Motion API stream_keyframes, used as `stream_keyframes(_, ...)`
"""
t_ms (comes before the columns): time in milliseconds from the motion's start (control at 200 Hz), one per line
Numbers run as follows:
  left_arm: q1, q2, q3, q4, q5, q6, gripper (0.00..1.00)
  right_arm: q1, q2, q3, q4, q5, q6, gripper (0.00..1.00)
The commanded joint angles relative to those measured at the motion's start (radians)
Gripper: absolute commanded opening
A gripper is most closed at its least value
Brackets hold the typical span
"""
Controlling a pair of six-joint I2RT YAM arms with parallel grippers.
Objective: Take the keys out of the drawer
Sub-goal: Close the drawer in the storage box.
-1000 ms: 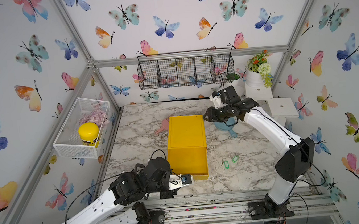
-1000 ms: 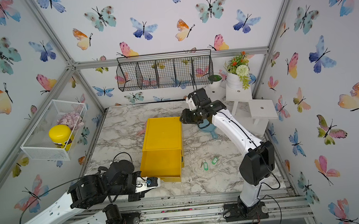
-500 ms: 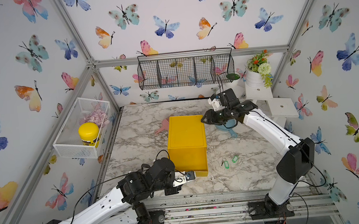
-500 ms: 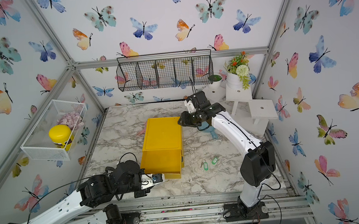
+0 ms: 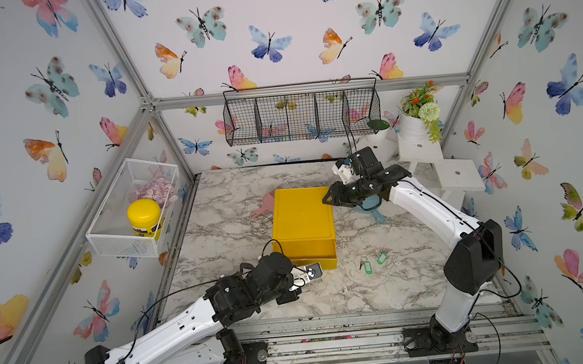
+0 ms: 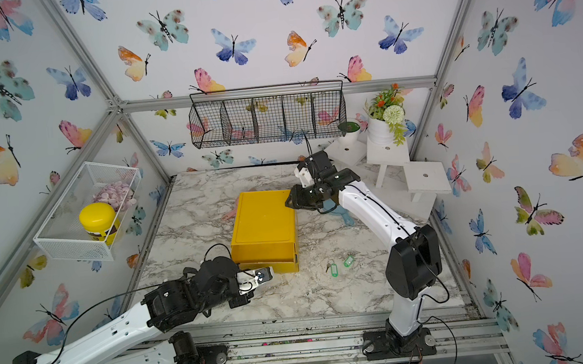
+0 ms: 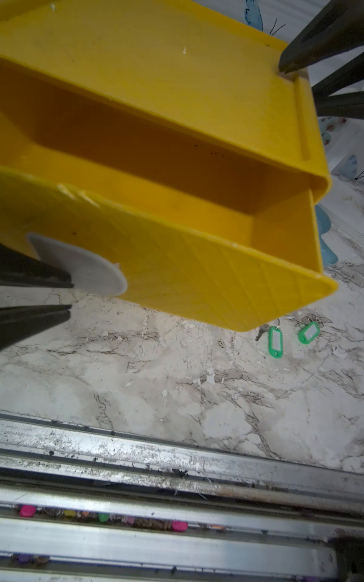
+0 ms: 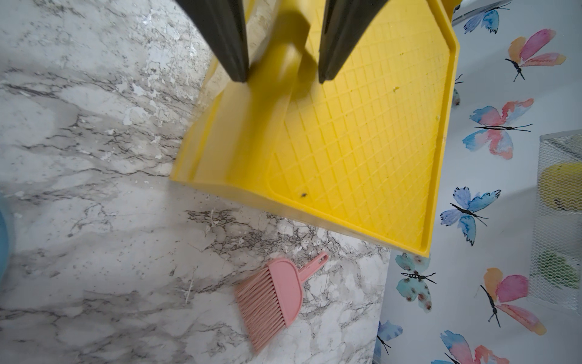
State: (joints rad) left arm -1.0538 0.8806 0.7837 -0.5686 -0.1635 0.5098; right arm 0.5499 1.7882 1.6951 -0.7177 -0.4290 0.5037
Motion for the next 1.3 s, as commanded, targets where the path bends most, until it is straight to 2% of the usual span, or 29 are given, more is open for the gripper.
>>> stream_keyframes(0,0.004,0.022,-0.007,0.083,-0.074,-0.018,0.18,0.007,0.013,0.014,0.012,-0.036,-0.018,0.43)
stream_keyframes(491,0.071,0.064,-0.040,0.232,-0.079,-0.030,0.24,0.007,0.023,0.004,-0.009,-0.054,-0.050,0.43)
stream_keyframes(716,0.142,0.086,-0.020,0.247,-0.025,-0.019,0.26,0.006,0.020,0.002,-0.002,-0.040,-0.042,0.43)
stream_keyframes(1061,0.161,0.081,-0.031,0.290,-0.022,-0.029,0.28,0.007,0.022,0.005,0.006,-0.040,-0.023,0.43)
stream_keyframes(1176,0.161,0.036,-0.039,0.263,0.040,-0.005,0.38,0.007,0.018,0.005,0.003,-0.033,-0.024,0.43)
stream_keyframes(1296,0.159,-0.083,-0.134,0.302,0.118,0.057,0.48,0.007,0.019,-0.010,0.012,-0.035,-0.020,0.43)
